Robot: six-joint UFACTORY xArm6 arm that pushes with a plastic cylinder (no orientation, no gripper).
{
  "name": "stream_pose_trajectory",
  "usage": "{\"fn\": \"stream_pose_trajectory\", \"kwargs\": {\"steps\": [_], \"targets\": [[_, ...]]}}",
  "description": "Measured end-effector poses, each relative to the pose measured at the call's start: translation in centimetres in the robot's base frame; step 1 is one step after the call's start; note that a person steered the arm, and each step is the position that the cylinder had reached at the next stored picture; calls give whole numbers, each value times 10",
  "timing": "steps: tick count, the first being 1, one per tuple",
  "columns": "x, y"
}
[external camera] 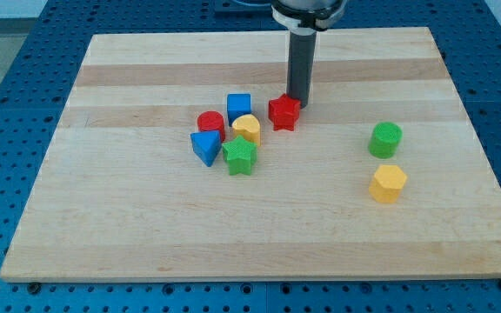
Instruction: Nudge the green circle left a bit
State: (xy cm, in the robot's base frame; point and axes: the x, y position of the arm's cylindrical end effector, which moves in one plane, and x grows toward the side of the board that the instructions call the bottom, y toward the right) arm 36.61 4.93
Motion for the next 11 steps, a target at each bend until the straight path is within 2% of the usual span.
{"fn": "stream_pose_trajectory", "kwargs": {"steps": [1, 2, 4, 6, 7, 8, 11], "targets": [[0, -3], [0, 18], [0, 129], [3, 272], [65, 296], [81, 274], [81, 165]]}}
